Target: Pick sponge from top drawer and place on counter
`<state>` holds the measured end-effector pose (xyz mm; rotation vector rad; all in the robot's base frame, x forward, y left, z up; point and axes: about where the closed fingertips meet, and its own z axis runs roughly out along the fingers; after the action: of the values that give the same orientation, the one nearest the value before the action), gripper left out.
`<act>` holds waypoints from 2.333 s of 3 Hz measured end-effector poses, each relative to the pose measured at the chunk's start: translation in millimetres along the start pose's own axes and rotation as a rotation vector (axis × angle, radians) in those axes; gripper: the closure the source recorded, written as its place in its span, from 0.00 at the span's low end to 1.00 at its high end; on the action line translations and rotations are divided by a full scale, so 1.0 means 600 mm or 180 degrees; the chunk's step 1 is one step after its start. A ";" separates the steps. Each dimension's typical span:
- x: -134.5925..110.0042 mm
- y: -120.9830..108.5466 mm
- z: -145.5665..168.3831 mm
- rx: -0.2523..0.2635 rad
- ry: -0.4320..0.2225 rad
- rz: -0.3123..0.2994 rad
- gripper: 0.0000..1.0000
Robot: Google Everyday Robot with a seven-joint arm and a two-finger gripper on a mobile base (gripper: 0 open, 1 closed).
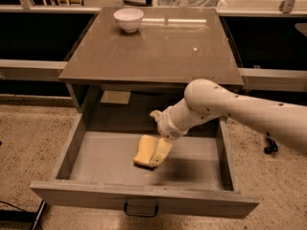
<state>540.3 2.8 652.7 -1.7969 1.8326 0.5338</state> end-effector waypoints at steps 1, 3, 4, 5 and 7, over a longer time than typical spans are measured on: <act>0.002 0.007 0.031 -0.0240 0.0203 -0.0221 0.00; 0.026 -0.001 0.063 -0.0379 0.0250 -0.0469 0.23; 0.038 -0.010 0.057 -0.0300 0.0297 -0.0507 0.47; 0.030 -0.010 0.054 -0.0273 0.0296 -0.0558 0.78; -0.083 0.020 -0.009 0.0055 0.0386 -0.1184 1.00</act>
Offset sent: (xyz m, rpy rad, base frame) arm -0.0025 0.0198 -0.0336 -0.0759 0.0085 0.2250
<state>527.2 39.4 686.2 -2.1313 1.5150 0.2714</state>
